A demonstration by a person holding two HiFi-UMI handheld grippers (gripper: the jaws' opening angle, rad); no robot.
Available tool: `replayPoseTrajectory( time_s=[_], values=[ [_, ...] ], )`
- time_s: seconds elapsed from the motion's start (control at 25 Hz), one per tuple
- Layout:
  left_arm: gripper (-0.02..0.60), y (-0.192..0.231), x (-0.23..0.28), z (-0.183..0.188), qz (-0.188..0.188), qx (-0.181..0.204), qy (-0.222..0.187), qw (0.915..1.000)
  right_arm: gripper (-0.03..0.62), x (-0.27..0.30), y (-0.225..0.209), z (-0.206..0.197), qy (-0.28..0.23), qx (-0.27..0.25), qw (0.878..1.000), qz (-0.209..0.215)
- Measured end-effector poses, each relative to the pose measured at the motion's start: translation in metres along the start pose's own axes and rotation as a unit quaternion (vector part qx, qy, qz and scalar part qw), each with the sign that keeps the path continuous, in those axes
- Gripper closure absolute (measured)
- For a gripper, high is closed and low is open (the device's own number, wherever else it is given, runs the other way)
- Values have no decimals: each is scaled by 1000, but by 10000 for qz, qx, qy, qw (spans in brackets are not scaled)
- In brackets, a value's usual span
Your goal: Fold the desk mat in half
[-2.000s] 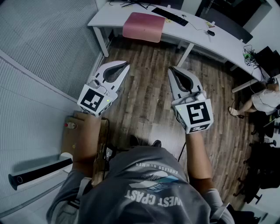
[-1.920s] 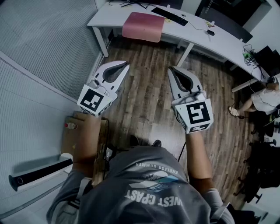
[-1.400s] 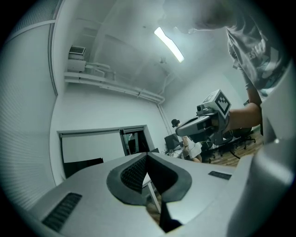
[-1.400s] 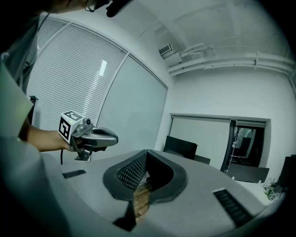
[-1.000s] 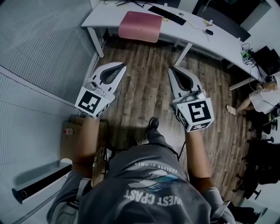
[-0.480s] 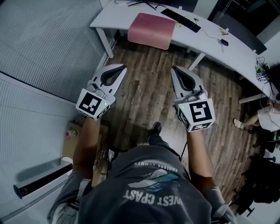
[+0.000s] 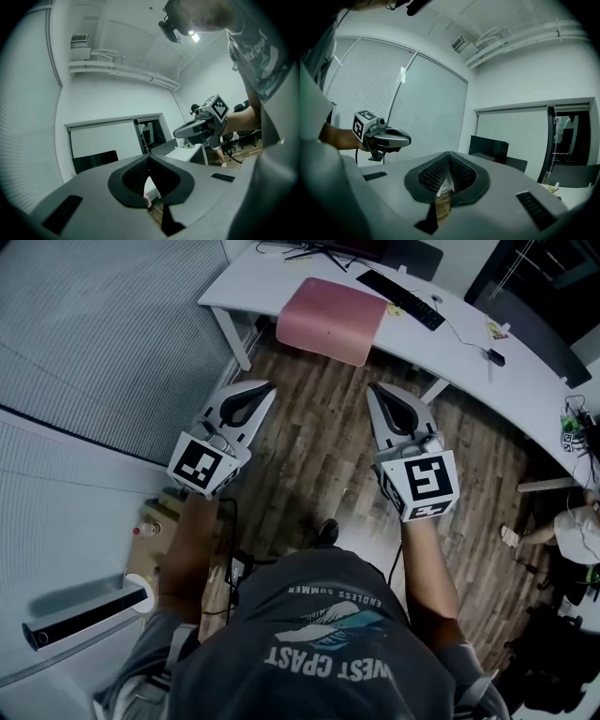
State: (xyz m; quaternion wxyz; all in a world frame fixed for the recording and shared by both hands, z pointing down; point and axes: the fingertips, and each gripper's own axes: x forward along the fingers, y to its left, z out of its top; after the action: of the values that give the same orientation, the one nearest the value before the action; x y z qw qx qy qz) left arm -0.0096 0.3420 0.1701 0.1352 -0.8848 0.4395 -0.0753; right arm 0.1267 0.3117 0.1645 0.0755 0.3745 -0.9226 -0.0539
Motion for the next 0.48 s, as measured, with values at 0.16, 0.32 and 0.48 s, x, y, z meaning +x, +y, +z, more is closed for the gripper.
replayPoseTrajectory(
  time_s=[0.16, 0.32, 0.48],
  values=[
    [563, 2, 21, 1, 96, 56, 54, 9999, 568, 7, -26, -1, -81, -29, 9999, 80],
    [565, 2, 40, -4, 106, 58, 141, 9998, 568, 13, -47, -5, -119, 11, 9999, 94],
    [565, 3, 57, -6, 48, 77, 162, 9998, 568, 19, -61, -9, -115, 70, 9999, 75]
  ],
)
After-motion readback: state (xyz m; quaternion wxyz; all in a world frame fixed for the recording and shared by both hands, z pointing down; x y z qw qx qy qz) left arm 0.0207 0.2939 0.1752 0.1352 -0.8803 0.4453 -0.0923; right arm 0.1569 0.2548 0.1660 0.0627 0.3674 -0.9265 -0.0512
